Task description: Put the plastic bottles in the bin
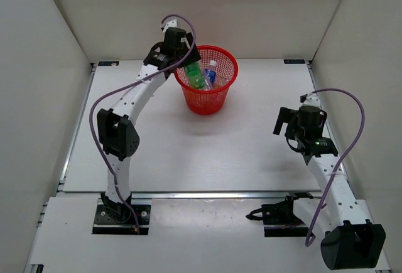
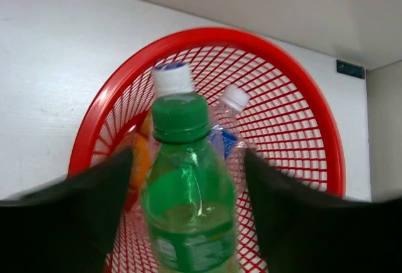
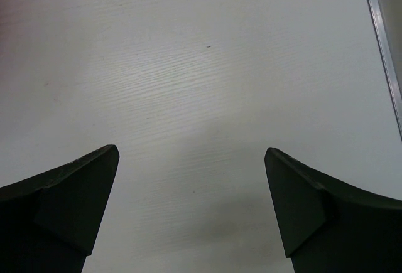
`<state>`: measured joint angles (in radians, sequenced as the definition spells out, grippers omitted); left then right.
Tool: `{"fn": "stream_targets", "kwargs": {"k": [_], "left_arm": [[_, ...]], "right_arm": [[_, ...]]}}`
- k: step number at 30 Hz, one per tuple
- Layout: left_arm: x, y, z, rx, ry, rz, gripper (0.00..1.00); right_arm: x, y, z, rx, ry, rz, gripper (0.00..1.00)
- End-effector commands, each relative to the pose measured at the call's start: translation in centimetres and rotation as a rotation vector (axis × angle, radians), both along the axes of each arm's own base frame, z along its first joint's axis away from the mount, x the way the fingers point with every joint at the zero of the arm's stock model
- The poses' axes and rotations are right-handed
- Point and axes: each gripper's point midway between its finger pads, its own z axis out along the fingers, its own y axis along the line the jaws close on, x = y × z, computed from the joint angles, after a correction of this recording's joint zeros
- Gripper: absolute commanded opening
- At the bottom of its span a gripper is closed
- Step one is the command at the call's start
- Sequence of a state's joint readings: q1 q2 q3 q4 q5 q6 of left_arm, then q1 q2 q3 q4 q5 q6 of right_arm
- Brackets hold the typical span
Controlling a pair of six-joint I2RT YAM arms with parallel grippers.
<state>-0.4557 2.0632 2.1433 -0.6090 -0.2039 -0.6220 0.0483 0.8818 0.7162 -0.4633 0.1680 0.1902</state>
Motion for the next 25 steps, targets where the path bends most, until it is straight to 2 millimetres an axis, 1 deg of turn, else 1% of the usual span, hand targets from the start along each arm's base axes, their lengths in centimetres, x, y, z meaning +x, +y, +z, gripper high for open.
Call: {"fn": "stream_targets", "kwargs": {"k": [1, 2, 3, 4, 5, 6, 7, 8, 9, 10, 11, 12, 13, 14, 15, 16, 17, 18, 19, 20, 21, 22, 24, 25], "left_arm": [[-2.9, 1.8, 7.6, 0.012, -0.15, 0.021, 0.91], [-3.5, 1.6, 8.1, 0.035, -0.168, 0.017, 0.99], [-4.5, 1.4, 9.4, 0.041, -0.192, 0.004, 0.99], [-5.1, 1.9, 10.2, 0.061, -0.204, 0.006, 0.98], [-5.8, 2.0, 10.6, 0.074, -0.202, 0.007, 0.99], [-6.6, 2.8, 10.9, 0.102, -0.194, 0.017, 0.99], [-7.6, 3.2, 11.6, 0.106, -0.201, 0.01, 0.99], [-8.7, 3.8, 10.9, 0.125, -0.174, 0.002, 0.99], [-9.4, 4.8, 8.8, 0.159, -0.123, 0.014, 0.99], [-10.7, 6.3, 9.8, 0.149, -0.138, 0.027, 0.98], [-12.3, 7.6, 7.9, 0.174, -0.098, 0.04, 0.99], [-13.2, 9.1, 4.9, 0.221, -0.038, 0.07, 0.98], [-15.0, 10.8, 5.5, 0.206, -0.052, 0.101, 0.99], [-16.8, 12.4, 3.6, 0.224, -0.016, 0.13, 0.99], [-18.1, 14.0, 0.4, 0.262, 0.054, 0.148, 0.99], [-19.9, 15.7, -1.0, 0.272, 0.078, 0.171, 0.99], [-21.3, 16.7, -1.4, 0.262, 0.09, 0.187, 0.99], [-22.5, 18.2, -3.9, 0.286, 0.157, 0.212, 0.99], [-24.0, 19.6, -5.3, 0.308, 0.182, 0.228, 0.99], [-24.9, 20.7, -5.4, 0.311, 0.172, 0.264, 0.98], [-26.4, 21.4, -6.6, 0.319, 0.197, 0.282, 0.99], [-27.2, 22.0, -8.0, 0.328, 0.235, 0.288, 0.99], [-28.3, 22.6, -8.4, 0.299, 0.234, 0.309, 0.98], [-28.5, 22.7, -8.7, 0.295, 0.235, 0.309, 0.98]], "right_arm": [[0.9, -0.6, 1.9, -0.012, -0.06, -0.015, 0.99], [0.9, -0.6, 2.0, -0.024, -0.063, -0.011, 0.99], [1.0, -0.4, 2.0, -0.021, -0.063, -0.003, 0.99], [1.0, -0.1, 2.1, -0.021, -0.061, 0.013, 0.99], [1.0, 0.1, 2.1, -0.022, -0.047, 0.019, 0.99], [1.1, 0.4, 2.0, -0.016, -0.026, 0.033, 0.99], [1.1, 0.8, 2.1, -0.012, -0.012, 0.059, 0.99], [1.0, 1.1, 1.5, -0.008, 0.032, 0.071, 0.99], [0.7, 1.3, 0.8, -0.011, 0.078, 0.078, 0.99], [0.3, 1.2, 0.3, -0.015, 0.116, 0.075, 0.99], [0.4, 1.4, 0.0, -0.017, 0.141, 0.081, 1.0], [0.0, 1.6, -0.3, -0.014, 0.163, 0.082, 1.0], [-0.1, 1.6, -0.4, -0.012, 0.171, 0.083, 0.99], [0.0, 1.9, -0.4, 0.005, 0.17, 0.083, 0.99], [0.0, 2.0, -0.1, 0.037, 0.153, 0.081, 0.99], [0.0, 2.0, 0.0, 0.051, 0.143, 0.09, 0.99], [-0.2, 2.3, 0.1, 0.082, 0.135, 0.109, 0.99], [0.1, 2.6, 1.0, 0.104, 0.096, 0.136, 0.99], [0.2, 2.2, 1.1, 0.103, 0.085, 0.107, 0.99], [0.0, 2.4, 1.1, 0.093, 0.081, 0.123, 0.99], [0.0, 2.2, 1.3, 0.079, 0.084, 0.104, 0.99], [-0.3, 1.7, 1.0, 0.061, 0.106, 0.069, 0.99], [-0.6, 1.6, 0.8, 0.036, 0.144, 0.072, 0.99], [-0.7, 1.8, 0.2, 0.025, 0.166, 0.076, 1.0]]}}
